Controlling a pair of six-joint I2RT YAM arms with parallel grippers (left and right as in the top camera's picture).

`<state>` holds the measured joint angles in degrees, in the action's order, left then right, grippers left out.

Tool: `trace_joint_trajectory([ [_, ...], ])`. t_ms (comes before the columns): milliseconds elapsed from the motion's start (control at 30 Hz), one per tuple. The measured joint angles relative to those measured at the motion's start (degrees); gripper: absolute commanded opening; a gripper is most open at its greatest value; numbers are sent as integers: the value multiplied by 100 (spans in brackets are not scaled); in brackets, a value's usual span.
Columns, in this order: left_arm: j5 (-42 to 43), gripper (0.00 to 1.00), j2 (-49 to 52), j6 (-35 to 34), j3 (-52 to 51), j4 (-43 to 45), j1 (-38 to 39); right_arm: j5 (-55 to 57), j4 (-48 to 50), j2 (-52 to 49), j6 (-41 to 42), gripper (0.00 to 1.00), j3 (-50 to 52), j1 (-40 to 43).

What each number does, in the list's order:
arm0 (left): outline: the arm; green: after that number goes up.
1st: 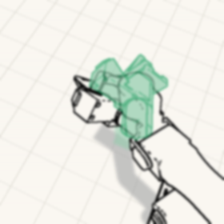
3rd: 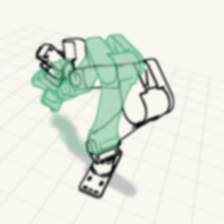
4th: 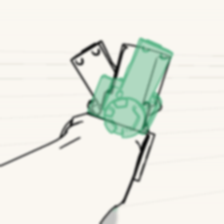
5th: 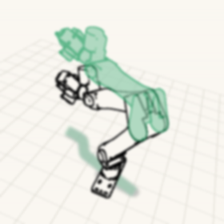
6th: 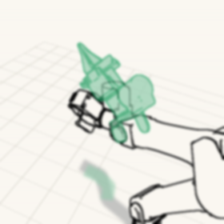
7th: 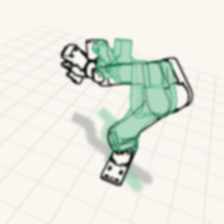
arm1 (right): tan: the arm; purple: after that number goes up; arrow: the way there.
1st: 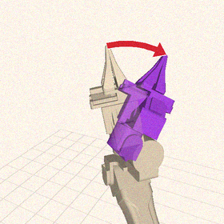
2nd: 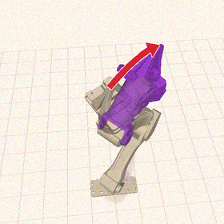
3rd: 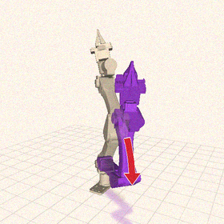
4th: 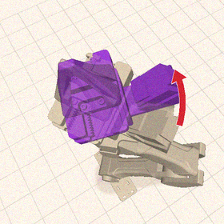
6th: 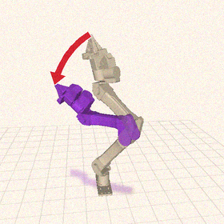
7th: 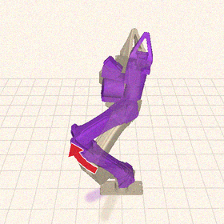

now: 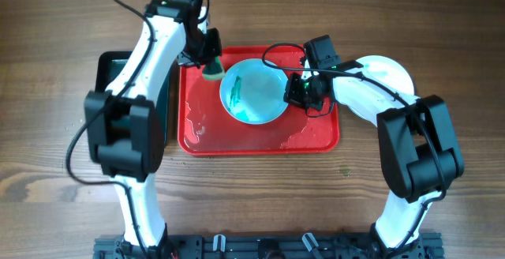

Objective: Clean dirty plates on tray and stack at the side
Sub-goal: 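Scrub the third plate with the sponge in the left gripper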

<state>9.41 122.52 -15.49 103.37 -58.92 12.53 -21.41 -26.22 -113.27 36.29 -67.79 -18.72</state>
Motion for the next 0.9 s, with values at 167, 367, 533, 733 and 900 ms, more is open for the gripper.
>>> trace_joint_trajectory([
  [167,-68,4,634,994,2,70,407,57,20,0,13,4,0,11],
  [367,-540,4,627,1591,11,330,660,90,17,2,44,4,0,39],
  [533,-1290,4,627,1432,103,175,944,90,20,2,57,4,0,39],
  [733,-1150,4,627,1303,299,-105,999,90,68,0,57,4,0,31],
  [900,-756,4,627,1167,293,-116,1025,90,74,2,55,4,0,31],
])
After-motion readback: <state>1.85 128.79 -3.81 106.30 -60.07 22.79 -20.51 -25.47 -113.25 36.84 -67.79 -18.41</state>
